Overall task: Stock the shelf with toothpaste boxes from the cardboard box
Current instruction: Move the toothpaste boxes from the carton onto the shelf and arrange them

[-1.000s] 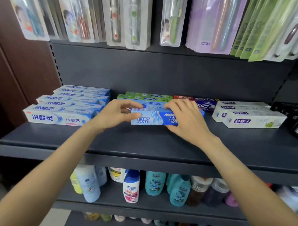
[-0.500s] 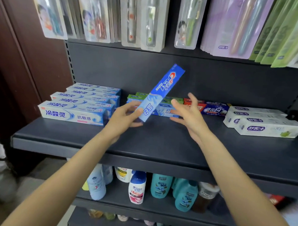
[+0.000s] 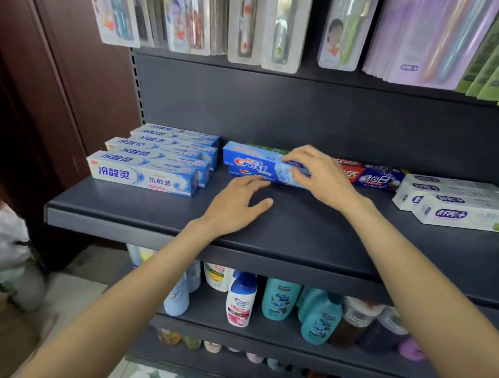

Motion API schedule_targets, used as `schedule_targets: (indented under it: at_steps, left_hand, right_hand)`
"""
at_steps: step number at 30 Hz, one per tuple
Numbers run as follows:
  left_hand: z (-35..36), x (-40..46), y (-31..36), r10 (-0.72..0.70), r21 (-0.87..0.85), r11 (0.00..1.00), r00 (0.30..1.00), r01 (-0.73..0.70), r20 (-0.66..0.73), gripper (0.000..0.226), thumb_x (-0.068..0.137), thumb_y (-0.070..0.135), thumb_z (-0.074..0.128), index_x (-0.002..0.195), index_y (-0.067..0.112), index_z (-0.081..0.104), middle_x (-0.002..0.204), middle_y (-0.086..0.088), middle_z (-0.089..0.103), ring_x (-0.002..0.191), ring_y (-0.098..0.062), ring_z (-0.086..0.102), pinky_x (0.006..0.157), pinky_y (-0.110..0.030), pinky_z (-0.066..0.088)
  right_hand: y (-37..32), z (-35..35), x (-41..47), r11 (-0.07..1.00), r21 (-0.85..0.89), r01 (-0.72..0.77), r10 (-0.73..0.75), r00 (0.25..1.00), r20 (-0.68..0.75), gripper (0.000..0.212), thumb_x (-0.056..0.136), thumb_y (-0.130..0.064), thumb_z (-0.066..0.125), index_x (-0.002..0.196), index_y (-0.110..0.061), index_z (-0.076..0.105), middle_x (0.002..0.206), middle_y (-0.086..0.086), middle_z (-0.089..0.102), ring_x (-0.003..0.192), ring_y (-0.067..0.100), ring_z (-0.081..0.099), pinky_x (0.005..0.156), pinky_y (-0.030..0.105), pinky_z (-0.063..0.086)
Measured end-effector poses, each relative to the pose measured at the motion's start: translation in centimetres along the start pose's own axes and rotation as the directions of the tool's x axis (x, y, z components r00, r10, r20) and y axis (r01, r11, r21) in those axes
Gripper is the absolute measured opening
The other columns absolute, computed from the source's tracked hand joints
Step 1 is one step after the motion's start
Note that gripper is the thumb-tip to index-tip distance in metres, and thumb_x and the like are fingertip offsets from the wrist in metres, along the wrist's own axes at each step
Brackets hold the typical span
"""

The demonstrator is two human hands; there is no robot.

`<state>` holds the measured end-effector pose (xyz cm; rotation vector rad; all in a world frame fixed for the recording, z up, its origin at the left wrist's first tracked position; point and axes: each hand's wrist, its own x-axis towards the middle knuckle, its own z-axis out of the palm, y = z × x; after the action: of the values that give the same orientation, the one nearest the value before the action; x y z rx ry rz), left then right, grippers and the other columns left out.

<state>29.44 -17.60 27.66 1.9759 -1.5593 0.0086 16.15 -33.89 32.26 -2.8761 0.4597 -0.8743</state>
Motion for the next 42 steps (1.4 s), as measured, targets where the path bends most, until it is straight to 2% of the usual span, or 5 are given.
schedule_targets:
  at_steps: [6, 19, 26, 33, 42]
  left_hand:
    - [-0.1, -0.6, -1.5, -0.046, 0.134, 0.99, 0.996, 0.036, 0.074, 0.046, 0.093, 0.042, 0.049, 0.134, 0.024, 0.047, 0.141, 0.001, 0.046, 0.13, -0.018, 0.039, 0.105, -0.033, 0.032]
    - [0.0, -0.5, -1.5, -0.048, 0.15, 0.988, 0.997, 0.038, 0.066, 0.041, 0.092, 0.04, 0.05, 0.13, 0.024, 0.051, 0.138, 0.001, 0.049, 0.127, -0.019, 0.041, 0.103, -0.036, 0.035]
    - [-0.6, -0.2, -2.1, -0.03, 0.098, 0.994, 0.967, 0.057, -0.251, 0.044, 0.089, 0.026, 0.057, 0.131, 0.016, 0.051, 0.133, -0.005, 0.048, 0.122, -0.025, 0.042, 0.098, -0.035, 0.037]
    - [-0.3, 1.5, -2.7, 0.023, 0.334, 0.942, 0.992, 0.018, -0.121, 0.051, 0.093, 0.033, 0.048, 0.141, 0.018, 0.039, 0.146, -0.002, 0.039, 0.133, -0.021, 0.034, 0.106, -0.039, 0.029]
    - [-0.3, 1.9, -2.7, -0.021, 0.455, 0.888, 0.995, 0.062, -0.094, 0.056, 0.093, 0.034, 0.048, 0.144, 0.018, 0.033, 0.147, -0.002, 0.036, 0.134, -0.023, 0.03, 0.105, -0.039, 0.028]
  right_hand:
    - [0.5, 2.2, 0.2, 0.951, -0.205, 0.23, -0.198, 0.966, 0.165, 0.037, 0.084, -0.001, 0.058, 0.114, -0.021, 0.066, 0.114, 0.003, 0.065, 0.101, 0.03, 0.061, 0.085, 0.039, 0.044]
    - [-0.8, 1.6, 2.4, 0.797, -0.544, 0.262, -0.022, 0.913, 0.408, 0.05, 0.089, -0.029, 0.056, 0.134, -0.013, 0.042, 0.121, 0.012, 0.054, 0.11, 0.03, 0.054, 0.08, 0.038, 0.045]
    - [-0.5, -0.7, 3.4, 0.996, -0.064, -0.065, 0.09, 0.797, 0.597, 0.036, 0.087, -0.032, 0.065, 0.119, -0.015, 0.062, 0.108, -0.003, 0.063, 0.091, 0.013, 0.054, 0.071, 0.02, 0.039]
    - [0.9, 1.9, 0.5, 0.977, -0.212, -0.014, 0.027, 0.998, 0.06, 0.025, 0.095, -0.028, 0.051, 0.112, -0.015, 0.066, 0.11, 0.005, 0.066, 0.101, 0.026, 0.056, 0.083, 0.034, 0.043]
    - [0.3, 3.8, 0.3, 0.95, -0.311, -0.027, 0.032, 0.999, 0.01, 0.035, 0.091, -0.02, 0.057, 0.125, -0.017, 0.061, 0.114, 0.009, 0.055, 0.109, 0.029, 0.046, 0.089, 0.036, 0.038]
